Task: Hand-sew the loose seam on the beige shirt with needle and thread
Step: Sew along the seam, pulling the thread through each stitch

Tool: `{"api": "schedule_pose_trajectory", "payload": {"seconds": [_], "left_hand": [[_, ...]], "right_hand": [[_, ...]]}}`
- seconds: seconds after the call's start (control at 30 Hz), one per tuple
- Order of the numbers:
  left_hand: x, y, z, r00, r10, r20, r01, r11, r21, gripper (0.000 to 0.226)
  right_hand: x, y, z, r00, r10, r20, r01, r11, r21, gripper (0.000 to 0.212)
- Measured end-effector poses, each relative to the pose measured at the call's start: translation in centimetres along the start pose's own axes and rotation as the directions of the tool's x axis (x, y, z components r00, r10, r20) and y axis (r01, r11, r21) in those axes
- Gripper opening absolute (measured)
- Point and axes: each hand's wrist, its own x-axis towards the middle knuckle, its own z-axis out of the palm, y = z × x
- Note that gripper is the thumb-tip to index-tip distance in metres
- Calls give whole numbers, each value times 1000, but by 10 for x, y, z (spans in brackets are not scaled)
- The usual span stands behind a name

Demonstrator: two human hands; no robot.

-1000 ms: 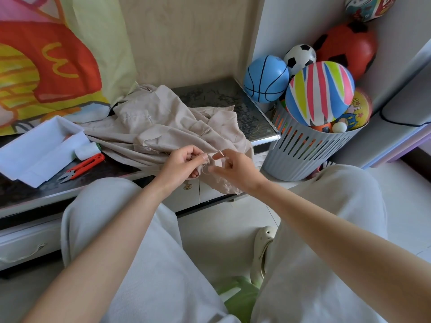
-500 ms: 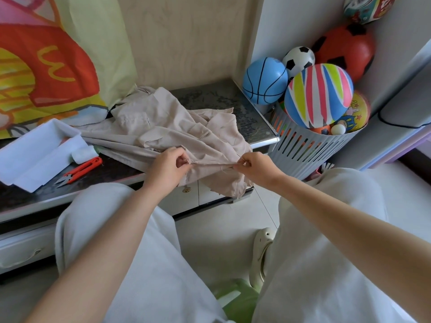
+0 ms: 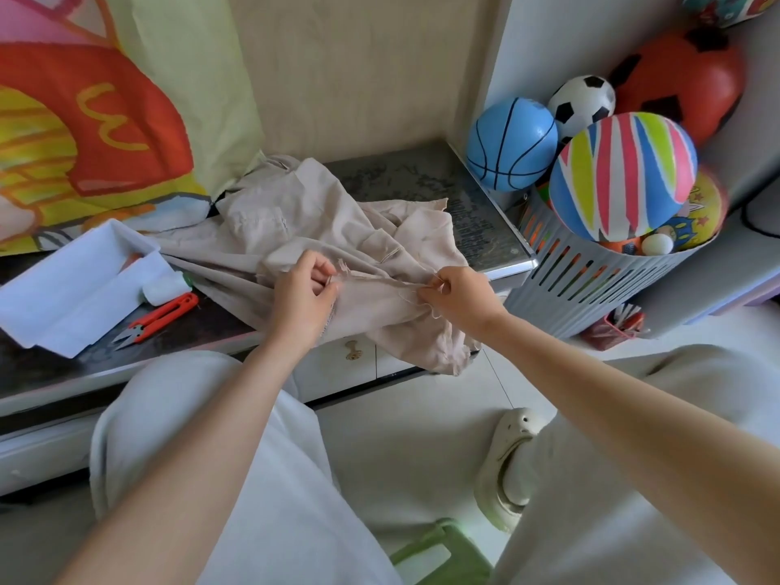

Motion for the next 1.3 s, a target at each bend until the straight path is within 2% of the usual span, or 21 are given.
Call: {"api": "schedule_pose_trajectory", "payload": {"seconds": [0.1, 0.17, 0.23, 0.27, 0.37, 0.5, 0.67, 0.9, 1.1, 1.2, 1.3], "left_hand": [[4, -3, 3, 998, -55, 32, 56, 996, -62, 13], [5, -3, 6, 995, -82, 58, 88, 991, -97, 27], [7, -1, 10, 992, -109, 69, 116, 987, -107, 33], [9, -1, 12, 991, -111, 69, 117, 988, -99, 29], [11, 3, 15, 1000, 9, 16, -9, 999, -37, 4], [8, 10, 15, 972, 197, -124, -177, 972, 158, 6], [-7, 14, 17, 952, 297, -73, -268, 927, 264, 12], [-15, 10, 16, 996, 88, -1, -81, 928, 364, 9], [-8, 5, 19, 1000, -12, 6, 9, 917, 399, 6], [-6, 4, 20, 998, -67, 2, 61, 917, 395, 10], [-6, 3, 20, 998, -69, -4, 65, 918, 392, 13]], "right_hand": [[7, 1, 5, 1000, 12, -7, -12, 1000, -21, 22], [7, 2, 7, 1000, 21, -4, -21, 1000, -8, 27], [7, 2, 8, 999, 37, 9, -37, 999, -4, 24], [7, 2, 8, 999, 46, 16, -46, 999, -3, 20], [9, 2, 9, 998, 51, 23, -51, 999, 2, 18], [12, 0, 11, 997, 69, 25, -70, 998, 11, 22], [15, 2, 18, 994, 104, 17, -104, 994, -17, 23], [16, 4, 20, 992, 123, -3, -122, 990, -69, 18], [16, 7, 20, 993, 115, 14, -114, 992, -61, 18], [13, 8, 16, 998, 61, 8, -61, 998, -15, 13], [3, 8, 9, 997, -40, -62, 47, 994, 103, 6]]}}
